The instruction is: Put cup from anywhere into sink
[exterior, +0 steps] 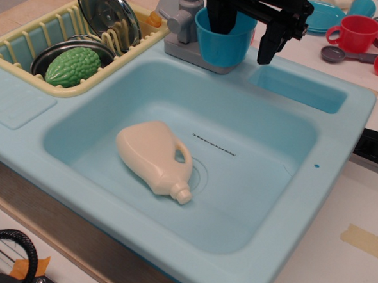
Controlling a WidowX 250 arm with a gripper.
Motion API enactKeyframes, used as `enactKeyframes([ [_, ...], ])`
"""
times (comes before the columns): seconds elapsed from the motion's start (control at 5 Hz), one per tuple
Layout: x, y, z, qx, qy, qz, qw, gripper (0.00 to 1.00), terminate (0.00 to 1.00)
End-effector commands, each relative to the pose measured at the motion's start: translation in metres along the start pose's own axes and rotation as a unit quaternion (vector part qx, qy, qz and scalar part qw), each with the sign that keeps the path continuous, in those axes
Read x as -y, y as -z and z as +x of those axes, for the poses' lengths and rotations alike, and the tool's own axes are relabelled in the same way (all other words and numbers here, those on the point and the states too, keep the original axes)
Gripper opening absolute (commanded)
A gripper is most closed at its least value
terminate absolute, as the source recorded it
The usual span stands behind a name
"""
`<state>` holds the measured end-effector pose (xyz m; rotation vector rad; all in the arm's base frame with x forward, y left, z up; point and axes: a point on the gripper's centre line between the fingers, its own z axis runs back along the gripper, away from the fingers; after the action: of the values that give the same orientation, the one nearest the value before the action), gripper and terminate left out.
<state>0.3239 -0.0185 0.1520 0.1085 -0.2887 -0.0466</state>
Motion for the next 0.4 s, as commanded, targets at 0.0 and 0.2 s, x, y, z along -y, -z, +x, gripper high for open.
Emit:
enactKeyframes([
  [0.0,-0.0043,0.0041,-0.0023,0.0,-0.017,-0.005,0.9998,1.0,0.0],
  [0.2,-0.0035,0.005,-0.0043,0.0,-0.02,-0.006,0.9998,1.0,0.0],
])
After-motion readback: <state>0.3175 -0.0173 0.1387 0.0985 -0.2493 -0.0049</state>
